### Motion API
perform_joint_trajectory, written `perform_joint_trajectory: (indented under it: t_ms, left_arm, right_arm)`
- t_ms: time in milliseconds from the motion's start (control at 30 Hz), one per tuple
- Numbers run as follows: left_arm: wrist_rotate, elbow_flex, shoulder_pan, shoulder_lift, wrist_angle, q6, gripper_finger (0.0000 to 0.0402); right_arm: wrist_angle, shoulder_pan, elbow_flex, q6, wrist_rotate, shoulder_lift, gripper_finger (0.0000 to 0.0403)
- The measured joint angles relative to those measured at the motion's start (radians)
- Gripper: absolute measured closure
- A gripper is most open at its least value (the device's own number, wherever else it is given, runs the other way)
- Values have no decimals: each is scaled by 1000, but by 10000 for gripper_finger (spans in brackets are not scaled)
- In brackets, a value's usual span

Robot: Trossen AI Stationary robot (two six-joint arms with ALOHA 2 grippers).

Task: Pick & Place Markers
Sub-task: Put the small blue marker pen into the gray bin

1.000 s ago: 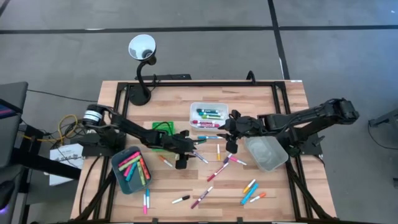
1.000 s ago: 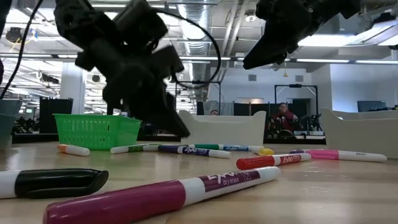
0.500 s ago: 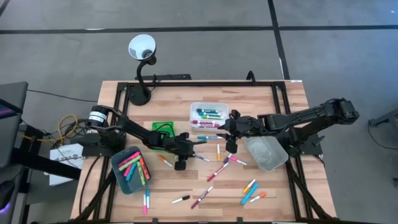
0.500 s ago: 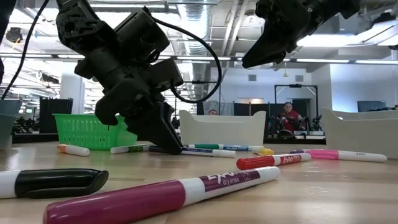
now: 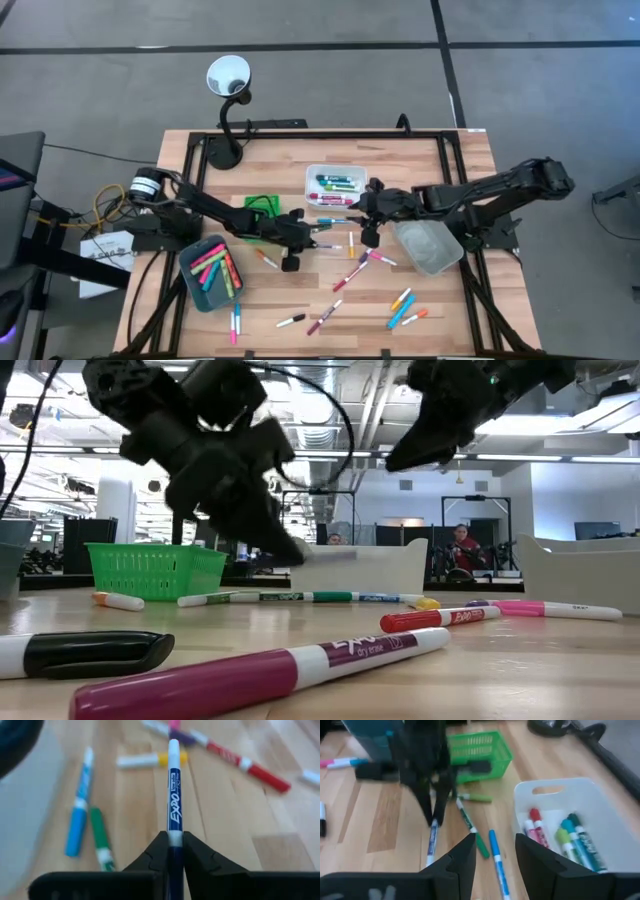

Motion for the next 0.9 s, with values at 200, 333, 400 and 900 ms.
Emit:
perform_joint_trajectory:
  t_ms: [200,333,400,900]
  left_arm:
    - [-61,1,11,-94,-11,30,366]
    - [-74,1,13,-115,-16,30,364]
    - [-94,1,13,-116,-17,30,366]
    - [-145,1,13,-117,-30,64,357]
  right_arm:
    - [120,8,1,-81,-148,155,244]
    - [130,6,45,-105,-156,240,205]
    - [133,2,66,-112,-156,268,187]
    - [137,-37,144,-131,-159,353,269]
